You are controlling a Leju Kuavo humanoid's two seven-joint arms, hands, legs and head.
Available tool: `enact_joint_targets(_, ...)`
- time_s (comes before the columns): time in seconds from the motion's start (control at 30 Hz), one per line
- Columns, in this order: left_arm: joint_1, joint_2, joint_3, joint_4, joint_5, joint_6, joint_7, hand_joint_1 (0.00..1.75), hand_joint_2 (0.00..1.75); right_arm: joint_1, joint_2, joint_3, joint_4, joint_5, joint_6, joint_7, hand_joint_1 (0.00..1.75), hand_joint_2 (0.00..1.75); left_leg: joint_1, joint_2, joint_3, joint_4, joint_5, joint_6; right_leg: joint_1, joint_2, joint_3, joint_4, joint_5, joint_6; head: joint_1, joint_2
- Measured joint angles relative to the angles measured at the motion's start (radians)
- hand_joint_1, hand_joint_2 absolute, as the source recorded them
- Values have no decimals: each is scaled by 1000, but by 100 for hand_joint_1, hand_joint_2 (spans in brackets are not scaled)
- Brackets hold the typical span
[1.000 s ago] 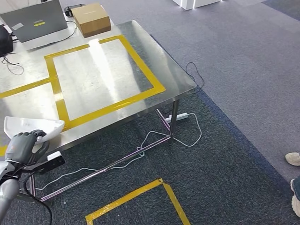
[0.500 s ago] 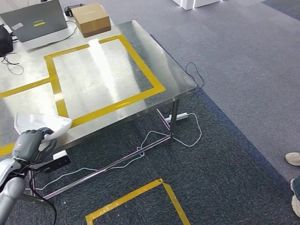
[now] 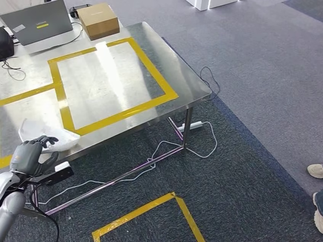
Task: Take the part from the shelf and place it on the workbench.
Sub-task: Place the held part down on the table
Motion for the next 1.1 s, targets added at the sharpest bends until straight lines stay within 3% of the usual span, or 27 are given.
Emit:
enact_joint_targets(0.23, 0, 1, 11, 10, 4, -12, 13, 0, 175, 0, 1, -16, 0, 9, 0, 4, 0, 0, 0, 0, 0, 0, 0, 0, 0, 0, 0, 0, 0, 0, 0, 0)
enact_joint_targets(0.37, 2, 2, 15, 13, 4, -14, 14, 0, 0, 0, 1, -22, 0, 11, 0, 4, 0, 0, 0, 0, 0, 0, 0, 0, 0, 0, 0, 0, 0, 0, 0, 0)
enact_joint_targets(1.1, 25, 24, 54, 13, 31, -33, 31, 0, 0, 0, 1, -50, 0, 52, -2, 5, 0, 0, 0, 0, 0, 0, 0, 0, 0, 0, 1, 0, 0, 0, 0, 0)
